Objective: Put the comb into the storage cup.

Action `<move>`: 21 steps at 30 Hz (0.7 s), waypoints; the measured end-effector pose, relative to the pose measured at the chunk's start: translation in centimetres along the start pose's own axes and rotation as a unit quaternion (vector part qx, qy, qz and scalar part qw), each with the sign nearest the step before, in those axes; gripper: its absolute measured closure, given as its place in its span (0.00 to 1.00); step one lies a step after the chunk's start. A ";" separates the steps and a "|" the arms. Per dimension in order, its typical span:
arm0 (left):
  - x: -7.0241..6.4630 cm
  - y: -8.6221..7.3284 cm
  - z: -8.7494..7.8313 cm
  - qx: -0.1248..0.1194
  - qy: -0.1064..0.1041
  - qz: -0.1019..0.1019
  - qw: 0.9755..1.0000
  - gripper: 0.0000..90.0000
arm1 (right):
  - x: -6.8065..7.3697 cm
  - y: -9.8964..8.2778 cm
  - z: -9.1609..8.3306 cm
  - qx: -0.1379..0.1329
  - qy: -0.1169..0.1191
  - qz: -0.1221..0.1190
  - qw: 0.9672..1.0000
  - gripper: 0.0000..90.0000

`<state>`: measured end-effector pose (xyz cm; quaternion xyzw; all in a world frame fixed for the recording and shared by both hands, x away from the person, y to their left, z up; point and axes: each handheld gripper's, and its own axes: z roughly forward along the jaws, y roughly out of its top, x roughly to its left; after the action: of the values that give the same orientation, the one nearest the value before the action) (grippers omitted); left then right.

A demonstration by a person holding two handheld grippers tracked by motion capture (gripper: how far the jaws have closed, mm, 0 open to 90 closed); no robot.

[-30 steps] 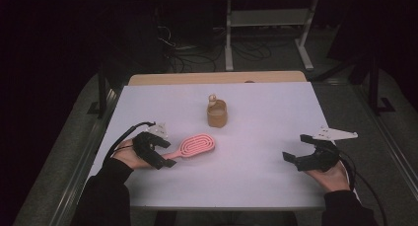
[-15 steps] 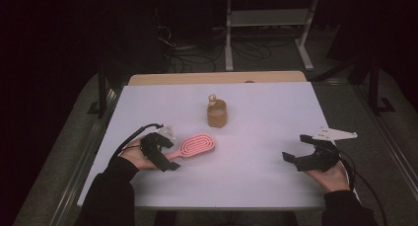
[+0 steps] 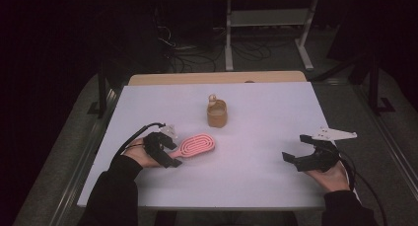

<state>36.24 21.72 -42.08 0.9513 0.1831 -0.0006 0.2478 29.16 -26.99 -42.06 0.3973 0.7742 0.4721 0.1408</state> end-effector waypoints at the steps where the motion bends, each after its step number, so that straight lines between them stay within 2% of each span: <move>1: 0.0 0.0 0.0 0.001 0.000 0.002 1.000 0.34 | 0.0 0.0 0.0 0.000 0.000 0.000 1.000 0.00; 6: 0.0 0.1 0.2 -0.005 -0.009 0.007 1.000 0.45 | 0.0 0.0 0.0 0.000 0.000 0.000 1.000 0.00; 12: -0.1 0.3 0.3 0.000 -0.003 0.010 1.000 0.61 | 0.0 0.0 0.0 0.000 0.000 -0.001 1.000 0.00; 18: -0.6 0.8 0.4 0.017 0.016 0.026 0.999 0.68 | 0.0 0.0 0.0 0.001 0.000 -0.002 1.000 0.00; 21: -0.9 1.0 0.7 0.037 0.034 0.039 0.998 0.73 | 0.0 0.0 0.0 0.001 0.000 -0.001 1.000 0.00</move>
<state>35.80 20.30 -42.17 0.9658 0.1542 0.0350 0.2057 29.15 -26.96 -42.07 0.3965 0.7751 0.4712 0.1411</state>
